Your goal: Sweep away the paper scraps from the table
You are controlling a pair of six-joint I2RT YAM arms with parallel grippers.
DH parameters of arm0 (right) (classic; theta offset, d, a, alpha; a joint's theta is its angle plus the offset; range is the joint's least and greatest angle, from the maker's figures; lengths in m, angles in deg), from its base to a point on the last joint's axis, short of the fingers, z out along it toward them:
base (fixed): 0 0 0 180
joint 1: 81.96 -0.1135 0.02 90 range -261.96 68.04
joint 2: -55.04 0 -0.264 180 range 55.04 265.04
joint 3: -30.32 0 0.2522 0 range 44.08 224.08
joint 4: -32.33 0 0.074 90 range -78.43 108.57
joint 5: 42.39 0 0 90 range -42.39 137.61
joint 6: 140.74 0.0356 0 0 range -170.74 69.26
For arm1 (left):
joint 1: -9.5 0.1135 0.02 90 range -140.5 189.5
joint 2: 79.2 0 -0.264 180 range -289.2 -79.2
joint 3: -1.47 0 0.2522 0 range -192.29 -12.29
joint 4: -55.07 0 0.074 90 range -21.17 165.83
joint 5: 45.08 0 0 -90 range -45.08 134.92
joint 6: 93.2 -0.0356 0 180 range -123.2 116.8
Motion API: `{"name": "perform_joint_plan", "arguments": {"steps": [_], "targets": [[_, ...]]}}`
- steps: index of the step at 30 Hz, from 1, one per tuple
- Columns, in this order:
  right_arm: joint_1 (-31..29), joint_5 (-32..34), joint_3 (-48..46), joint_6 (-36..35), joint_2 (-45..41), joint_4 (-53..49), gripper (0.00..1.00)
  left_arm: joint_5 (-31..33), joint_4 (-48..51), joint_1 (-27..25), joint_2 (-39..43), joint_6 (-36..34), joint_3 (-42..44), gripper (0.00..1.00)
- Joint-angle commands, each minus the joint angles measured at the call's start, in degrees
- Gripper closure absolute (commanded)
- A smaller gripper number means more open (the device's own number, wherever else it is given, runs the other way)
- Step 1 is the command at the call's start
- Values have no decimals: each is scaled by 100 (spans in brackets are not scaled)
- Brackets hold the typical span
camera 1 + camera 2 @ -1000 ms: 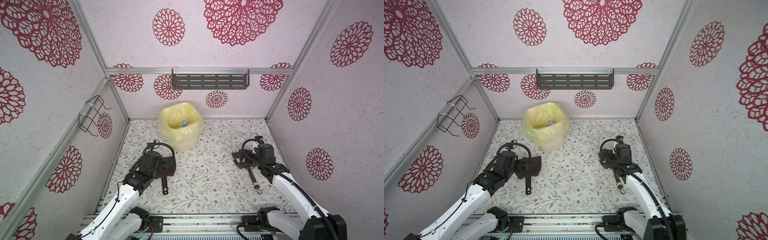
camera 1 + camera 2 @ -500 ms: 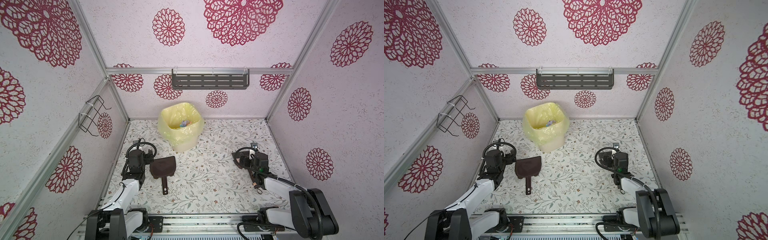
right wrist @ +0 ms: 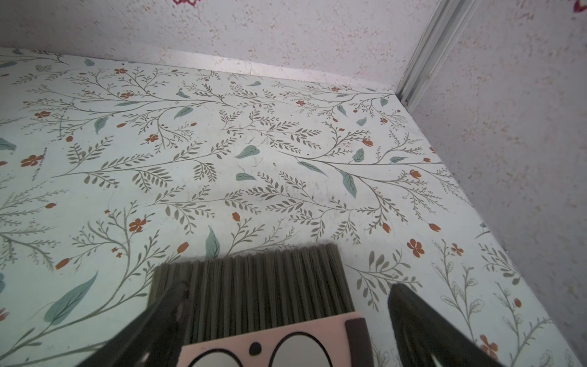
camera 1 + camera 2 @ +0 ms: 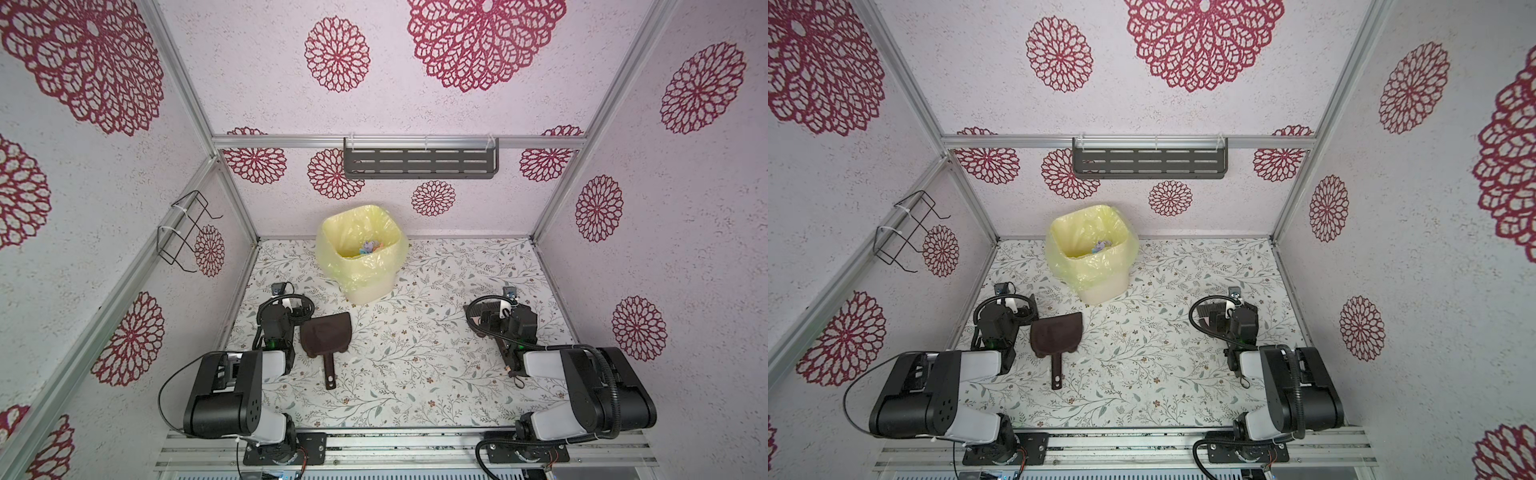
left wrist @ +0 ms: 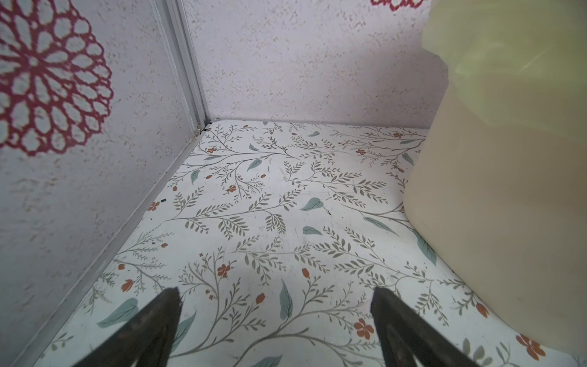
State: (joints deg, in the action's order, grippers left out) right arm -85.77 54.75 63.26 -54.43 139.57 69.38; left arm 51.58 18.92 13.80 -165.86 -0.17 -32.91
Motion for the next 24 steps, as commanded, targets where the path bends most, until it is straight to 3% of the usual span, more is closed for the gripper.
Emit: {"name": "perform_joint_plan", "arguments": {"steps": [1,7,12,16,24], "targets": [[217,-337,127,214,53,460,1,-173,-712,54,-138,-91,42,3],[355,-553,-559,294,351,2037,1,-195,-767,80,-201,-68,34,3],[322,-461,-639,249,337,2100,1,-223,-706,95,-209,-56,3,3],[93,205,-900,206,358,2626,1,-234,-662,105,-207,-46,-21,3],[65,284,-743,204,349,2329,1,-223,-587,104,-196,-39,-61,3]]}}
